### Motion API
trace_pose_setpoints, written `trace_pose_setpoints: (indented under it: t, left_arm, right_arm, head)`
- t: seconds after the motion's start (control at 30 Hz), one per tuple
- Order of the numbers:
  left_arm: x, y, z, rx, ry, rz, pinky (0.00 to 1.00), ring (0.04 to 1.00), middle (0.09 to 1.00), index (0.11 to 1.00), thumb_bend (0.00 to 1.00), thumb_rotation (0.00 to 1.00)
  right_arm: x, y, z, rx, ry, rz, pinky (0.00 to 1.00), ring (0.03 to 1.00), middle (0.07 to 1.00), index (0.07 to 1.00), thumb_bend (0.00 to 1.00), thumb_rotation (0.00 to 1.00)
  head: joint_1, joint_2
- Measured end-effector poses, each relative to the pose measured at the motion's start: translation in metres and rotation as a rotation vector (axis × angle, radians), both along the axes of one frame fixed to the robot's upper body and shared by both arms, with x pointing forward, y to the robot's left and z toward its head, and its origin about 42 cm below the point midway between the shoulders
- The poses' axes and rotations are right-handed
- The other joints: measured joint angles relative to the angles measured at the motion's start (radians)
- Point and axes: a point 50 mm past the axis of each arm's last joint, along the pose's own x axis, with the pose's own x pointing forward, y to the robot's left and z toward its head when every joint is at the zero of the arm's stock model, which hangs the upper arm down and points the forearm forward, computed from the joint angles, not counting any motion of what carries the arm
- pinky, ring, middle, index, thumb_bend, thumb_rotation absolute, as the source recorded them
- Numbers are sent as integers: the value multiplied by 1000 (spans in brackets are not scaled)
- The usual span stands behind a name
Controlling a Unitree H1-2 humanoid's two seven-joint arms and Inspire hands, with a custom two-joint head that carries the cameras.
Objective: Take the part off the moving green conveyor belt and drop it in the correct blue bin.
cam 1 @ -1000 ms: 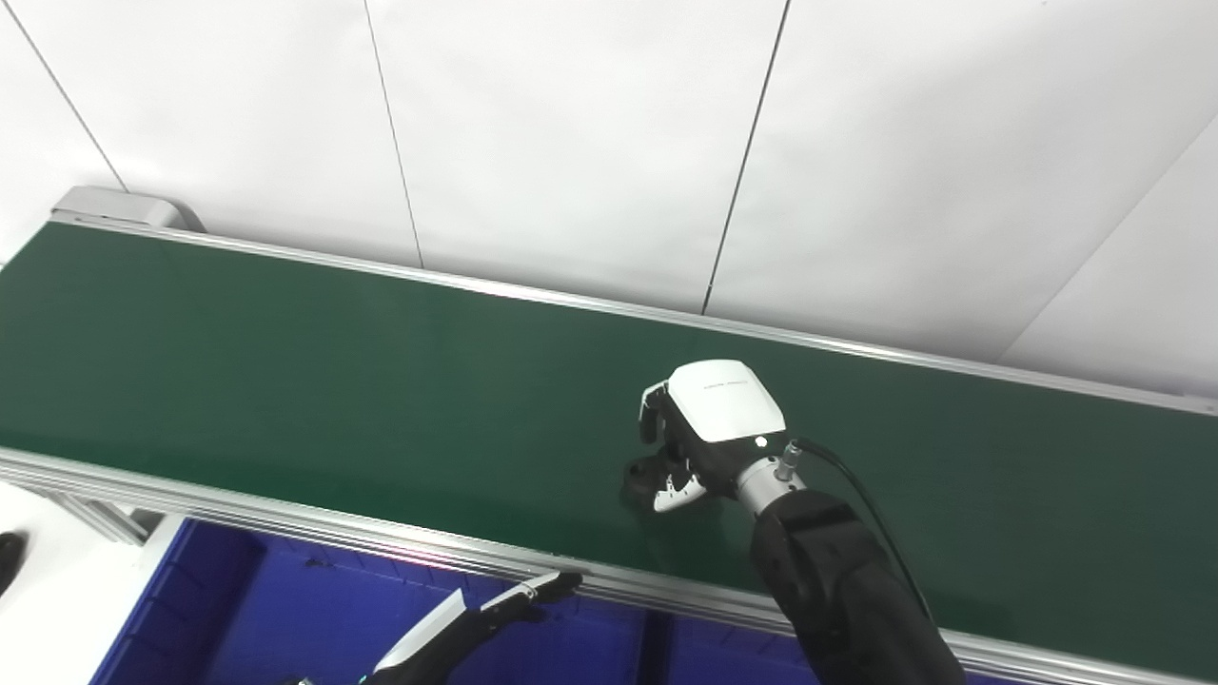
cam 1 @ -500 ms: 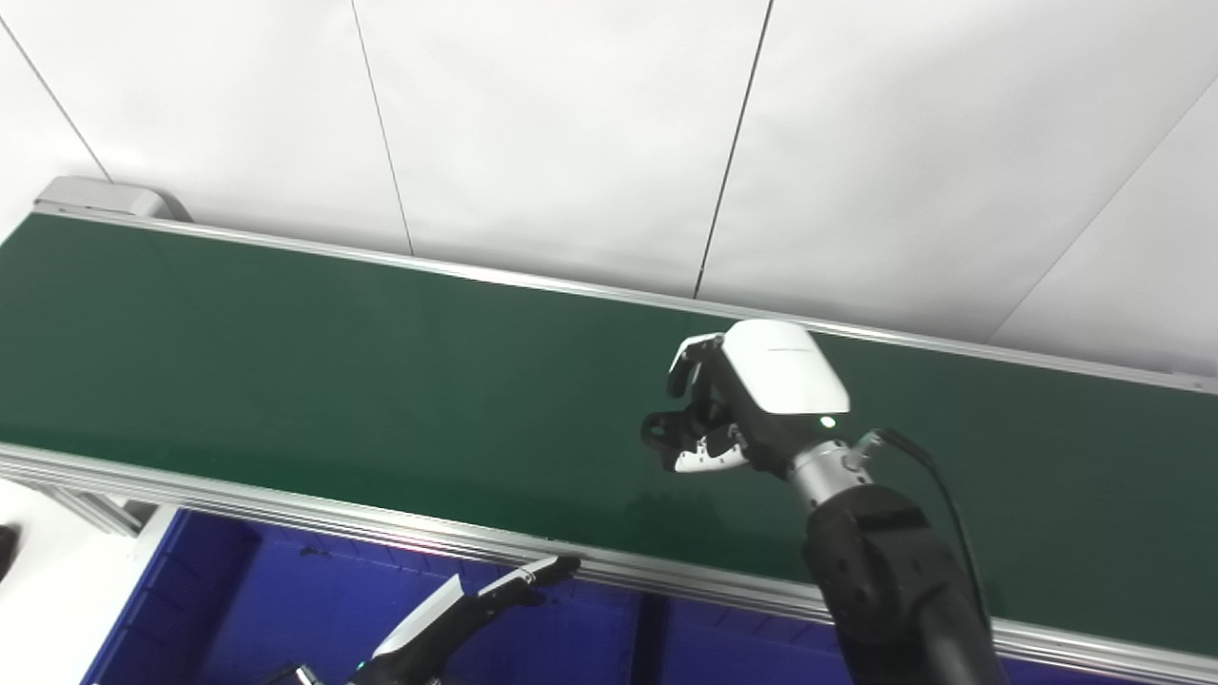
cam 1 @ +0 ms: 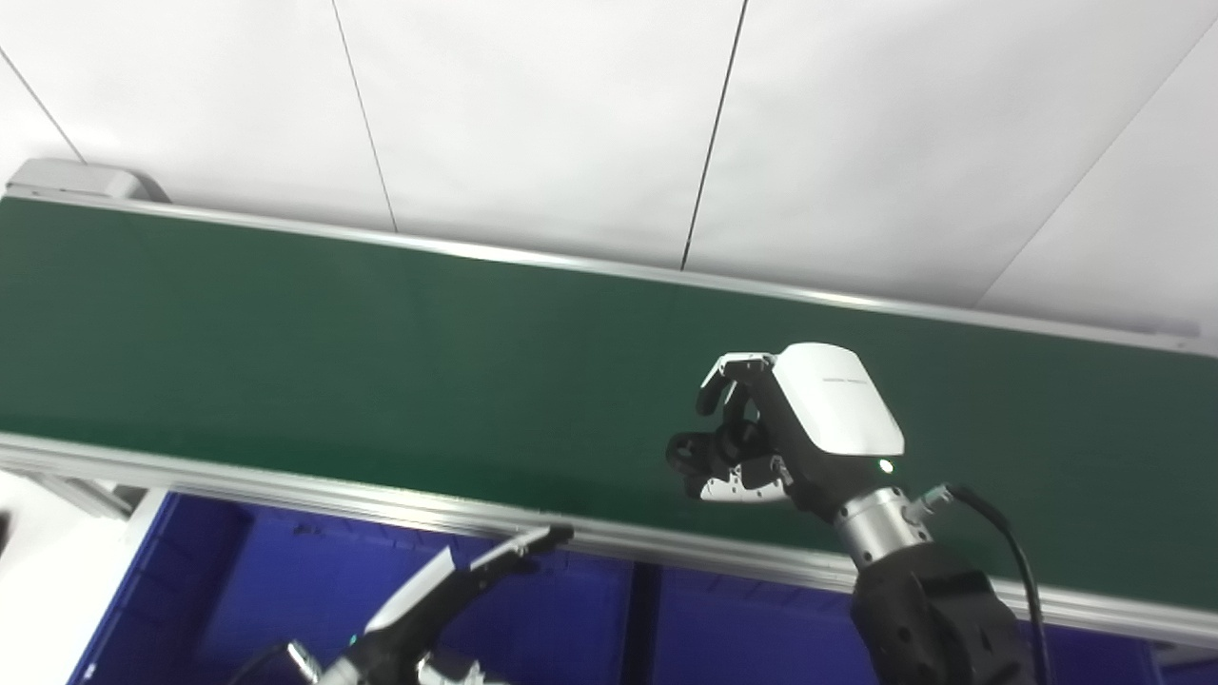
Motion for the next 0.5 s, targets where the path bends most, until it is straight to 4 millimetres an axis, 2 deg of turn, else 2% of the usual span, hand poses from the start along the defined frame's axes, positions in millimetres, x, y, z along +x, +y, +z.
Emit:
trace_pose_setpoints:
  t: [0.03, 0.17, 0.23, 0.5]
  left_arm:
    - [0, 1, 0, 1, 1, 2, 873, 934, 953, 918, 800, 398]
    - [-2, 1, 7, -4, -15, 5, 870, 932, 953, 917, 796, 388]
    - [-1, 0, 9, -12, -15, -3, 863, 930, 954, 917, 797, 390]
    - [0, 2, 16, -25, -7, -4, 847, 914, 953, 916, 792, 387]
  right_arm:
    - [-6, -2, -3, 2, 16, -6, 194, 242, 428, 490, 525, 0]
    - [-37, -9, -17, 8, 95, -32, 194, 250, 467, 481, 528, 0]
    - [-50, -12, -21, 10, 124, -43, 203, 261, 470, 483, 528, 0]
    - [-88, -22, -41, 64, 281, -74, 152, 220, 469, 480, 530, 0]
  head:
    - [0, 5]
    - [-8, 23]
    - [-15, 46]
    - [-23, 81]
